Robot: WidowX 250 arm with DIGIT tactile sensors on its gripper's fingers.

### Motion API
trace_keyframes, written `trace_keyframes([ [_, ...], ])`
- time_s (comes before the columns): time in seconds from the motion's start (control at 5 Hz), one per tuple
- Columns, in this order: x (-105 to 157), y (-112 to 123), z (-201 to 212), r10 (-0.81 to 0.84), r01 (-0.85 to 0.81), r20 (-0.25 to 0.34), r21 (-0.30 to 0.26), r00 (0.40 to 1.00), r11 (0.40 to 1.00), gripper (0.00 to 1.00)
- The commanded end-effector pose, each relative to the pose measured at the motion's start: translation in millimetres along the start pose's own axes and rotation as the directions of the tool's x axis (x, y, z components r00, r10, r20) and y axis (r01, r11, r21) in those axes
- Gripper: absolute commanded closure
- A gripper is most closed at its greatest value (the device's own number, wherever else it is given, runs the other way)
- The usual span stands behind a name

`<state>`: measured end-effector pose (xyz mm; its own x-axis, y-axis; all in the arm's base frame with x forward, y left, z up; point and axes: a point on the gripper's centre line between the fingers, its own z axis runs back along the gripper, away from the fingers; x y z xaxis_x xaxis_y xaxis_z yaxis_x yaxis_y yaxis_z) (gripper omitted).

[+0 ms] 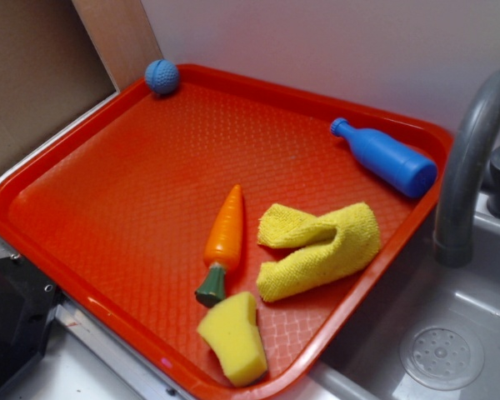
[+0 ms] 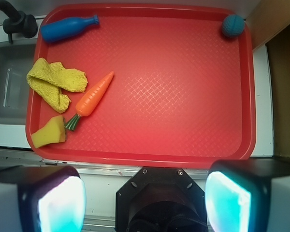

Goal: Grab the yellow cloth.

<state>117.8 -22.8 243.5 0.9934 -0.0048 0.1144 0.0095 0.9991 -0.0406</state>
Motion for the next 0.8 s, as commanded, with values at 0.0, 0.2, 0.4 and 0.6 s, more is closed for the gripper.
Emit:
trace_keyframes([
  [0.0, 0.0, 0.0, 0.0, 0.000, 0.000, 0.000, 0.000, 1.000, 1.000, 0.00],
  [0.2, 38.8, -48.6, -32.7, -0.250, 0.250, 0.076, 0.004, 0.965, 0.968, 0.00],
  [0.4, 54.7, -107.2, -60.2, -0.470, 0.479, 0.124, -0.048, 0.874, 0.877, 0.00],
  [0.6, 31.0, -160.5, -89.4, -0.646, 0.684, 0.267, -0.077, 0.715, 0.725, 0.00],
])
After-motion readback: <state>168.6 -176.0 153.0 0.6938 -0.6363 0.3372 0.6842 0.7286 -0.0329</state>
